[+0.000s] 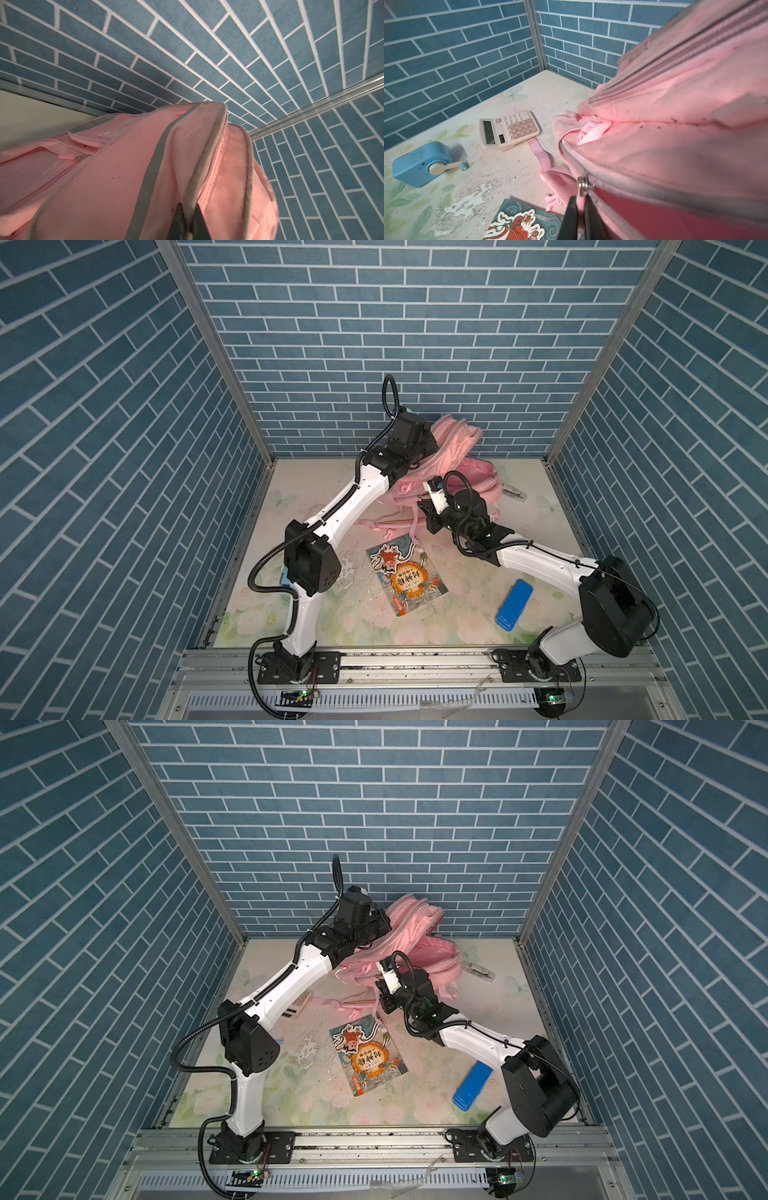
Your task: Pack the student bag
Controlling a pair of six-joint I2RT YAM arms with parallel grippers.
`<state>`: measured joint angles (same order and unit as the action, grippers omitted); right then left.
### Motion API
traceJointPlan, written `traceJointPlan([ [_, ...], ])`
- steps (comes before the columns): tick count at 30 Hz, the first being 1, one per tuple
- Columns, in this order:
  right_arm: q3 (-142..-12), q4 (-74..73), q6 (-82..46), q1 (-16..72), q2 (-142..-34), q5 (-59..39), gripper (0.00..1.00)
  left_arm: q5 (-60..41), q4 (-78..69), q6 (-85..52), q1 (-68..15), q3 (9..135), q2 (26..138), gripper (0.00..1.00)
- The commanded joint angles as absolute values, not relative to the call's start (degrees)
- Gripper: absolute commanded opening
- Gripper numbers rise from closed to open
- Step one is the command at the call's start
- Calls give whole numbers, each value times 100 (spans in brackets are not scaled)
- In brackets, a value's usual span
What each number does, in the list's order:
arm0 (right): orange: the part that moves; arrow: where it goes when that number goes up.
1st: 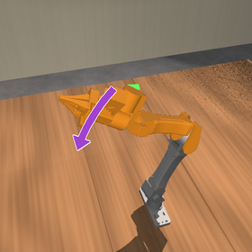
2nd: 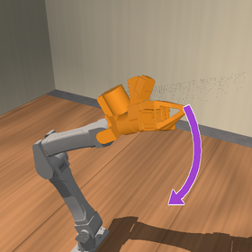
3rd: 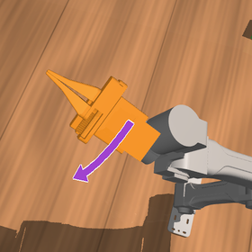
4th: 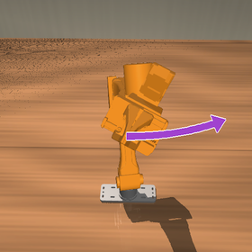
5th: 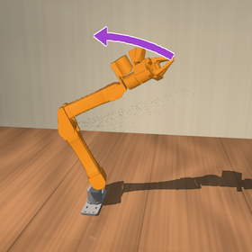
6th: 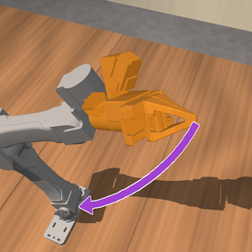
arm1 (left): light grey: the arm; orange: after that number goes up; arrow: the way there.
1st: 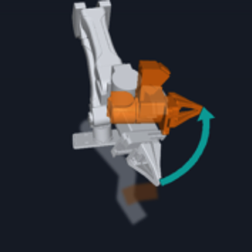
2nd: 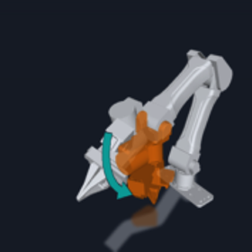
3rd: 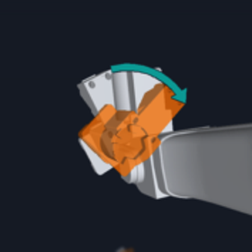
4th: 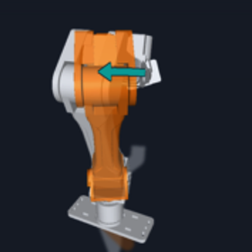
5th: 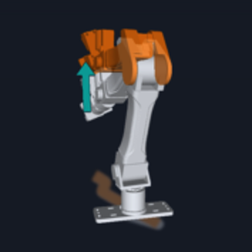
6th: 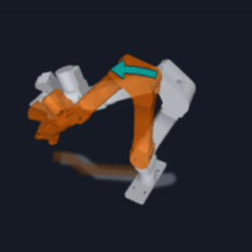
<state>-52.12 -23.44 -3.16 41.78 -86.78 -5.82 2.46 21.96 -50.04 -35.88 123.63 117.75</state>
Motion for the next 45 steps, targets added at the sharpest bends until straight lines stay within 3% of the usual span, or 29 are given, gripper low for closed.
traceJointPlan([
  [1,-5078,-3234,-214,4315,-8826,-783,0,271,985,-5374,-3717,13300,11531,0],
  [12,-5236,-3942,-226,4401,-9464,-1474,0,138,912,-5595,-3793,13598,11750,0],
  [25,-5447,-3896,-523,4430,-9676,-1275,1,-76,990,-5063,-3803,13340,11637,0],
  [29,-5377,-3798,-838,4422,-9416,-1056,22,-707,1278,-4448,-3577,13294,11675,0],
  [33,-5322,-3551,-961,4421,-9074,-1203,33,-1786,1501,-3608,-3334,13426,11900,0],
  [36,-5044,-3577,-1147,4421,-8585,-1291,65,-2194,2055,-2874,-3258,13809,12127,0],
  [37,-4955,-3544,-1194,4413,-8406,-1280,69,-2268,2171,-2702,-3231,13887,12183,0],
  [45,-4746,-2540,-1144,4257,-7273,-887,70,-2748,2807,-1290,-3162,14260,12647,0],
])
